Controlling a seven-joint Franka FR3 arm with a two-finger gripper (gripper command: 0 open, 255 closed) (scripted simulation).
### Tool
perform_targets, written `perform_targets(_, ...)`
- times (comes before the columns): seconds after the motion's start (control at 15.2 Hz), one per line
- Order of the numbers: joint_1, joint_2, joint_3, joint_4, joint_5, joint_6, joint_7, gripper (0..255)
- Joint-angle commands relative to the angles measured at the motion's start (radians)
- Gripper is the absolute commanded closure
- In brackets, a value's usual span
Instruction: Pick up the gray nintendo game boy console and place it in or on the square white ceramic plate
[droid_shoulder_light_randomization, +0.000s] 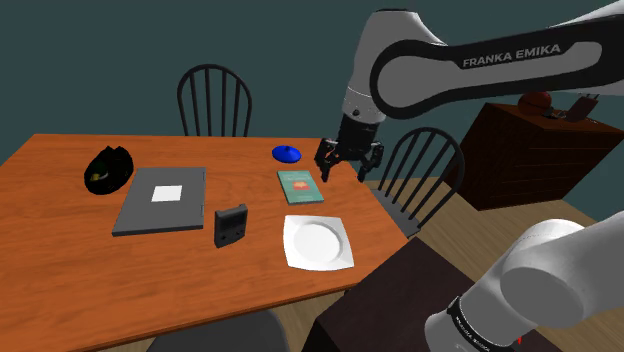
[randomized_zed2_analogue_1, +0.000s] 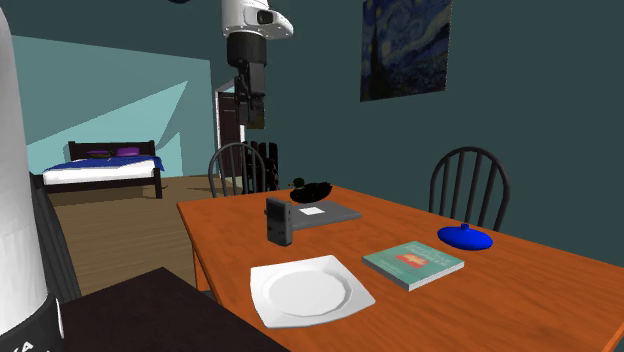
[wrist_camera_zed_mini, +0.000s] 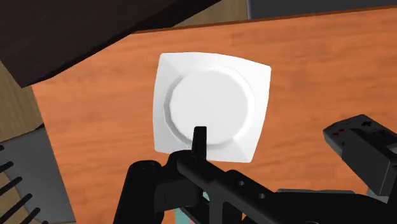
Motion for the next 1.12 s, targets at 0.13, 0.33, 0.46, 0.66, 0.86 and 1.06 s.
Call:
perform_targets(0.13,-0.022,0.153,0.071,0.040,-0.010,0.123,0.151,0)
perform_targets(0.33,-0.039,0.276,0.114,0.091,-0.046,0.199,0.270,0)
perform_targets(0.46,-0.048,0.362,0.136,0.132,-0.084,0.244,0.355,0)
perform_targets(0.66,-0.049,0.494,0.151,0.204,-0.157,0.298,0.486,0)
perform_targets(0.86,-0.031,0.626,0.143,0.289,-0.235,0.336,0.613,0)
perform_targets(1.06,0.003,0.752,0.114,0.387,-0.303,0.359,0.727,0)
